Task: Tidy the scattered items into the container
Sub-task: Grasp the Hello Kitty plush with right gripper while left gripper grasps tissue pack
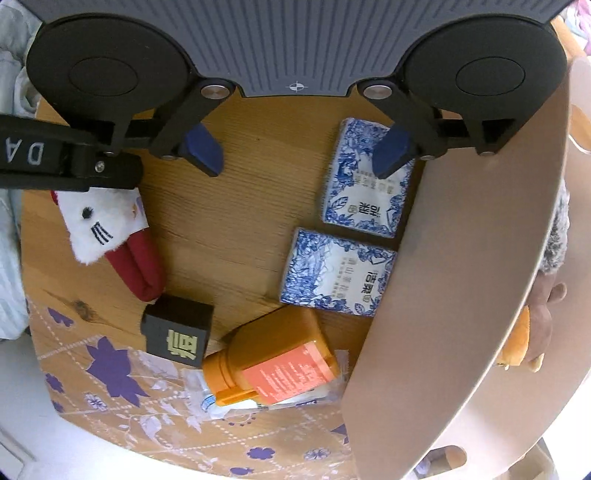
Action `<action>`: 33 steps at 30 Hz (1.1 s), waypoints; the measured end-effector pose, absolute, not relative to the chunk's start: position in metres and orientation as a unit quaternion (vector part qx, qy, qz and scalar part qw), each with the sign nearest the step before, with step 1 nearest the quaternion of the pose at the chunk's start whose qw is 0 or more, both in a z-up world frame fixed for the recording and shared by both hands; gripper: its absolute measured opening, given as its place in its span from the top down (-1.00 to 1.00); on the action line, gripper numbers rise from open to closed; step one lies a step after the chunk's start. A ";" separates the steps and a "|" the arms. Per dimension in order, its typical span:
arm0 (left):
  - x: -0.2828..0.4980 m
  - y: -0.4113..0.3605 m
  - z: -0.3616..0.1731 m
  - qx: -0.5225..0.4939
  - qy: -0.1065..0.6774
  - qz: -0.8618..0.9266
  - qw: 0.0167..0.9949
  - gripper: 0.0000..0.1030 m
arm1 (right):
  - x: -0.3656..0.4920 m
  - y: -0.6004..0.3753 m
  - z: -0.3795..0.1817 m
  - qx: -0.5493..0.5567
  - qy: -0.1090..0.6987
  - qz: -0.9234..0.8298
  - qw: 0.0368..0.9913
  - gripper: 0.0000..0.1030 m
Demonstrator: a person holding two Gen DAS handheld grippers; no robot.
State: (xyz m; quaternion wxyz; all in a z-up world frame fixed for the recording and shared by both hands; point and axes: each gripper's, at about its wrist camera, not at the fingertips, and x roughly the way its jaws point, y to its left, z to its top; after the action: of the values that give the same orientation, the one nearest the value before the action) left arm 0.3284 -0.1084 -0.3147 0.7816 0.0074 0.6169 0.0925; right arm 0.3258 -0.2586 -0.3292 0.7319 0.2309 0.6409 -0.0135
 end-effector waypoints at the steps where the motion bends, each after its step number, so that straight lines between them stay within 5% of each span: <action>1: 0.327 -0.111 -0.315 0.009 0.620 0.082 0.780 -0.84 | 0.325 -0.260 -0.330 0.231 0.641 -0.016 0.732 -0.24; 19: 0.341 -0.121 -0.314 0.075 0.609 0.079 0.786 -0.82 | 0.328 -0.258 -0.315 0.208 0.628 0.005 0.750 -0.27; 33: 0.355 -0.090 -0.332 -0.049 0.651 0.063 0.755 -0.85 | 0.356 -0.246 -0.305 0.123 0.615 0.053 0.777 -0.50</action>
State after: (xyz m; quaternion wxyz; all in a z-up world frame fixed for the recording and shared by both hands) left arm 0.3552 -0.0901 -0.3320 0.7546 -0.0487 0.6512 0.0634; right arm 0.3564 -0.2462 -0.3046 0.7774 0.1226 0.6146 0.0531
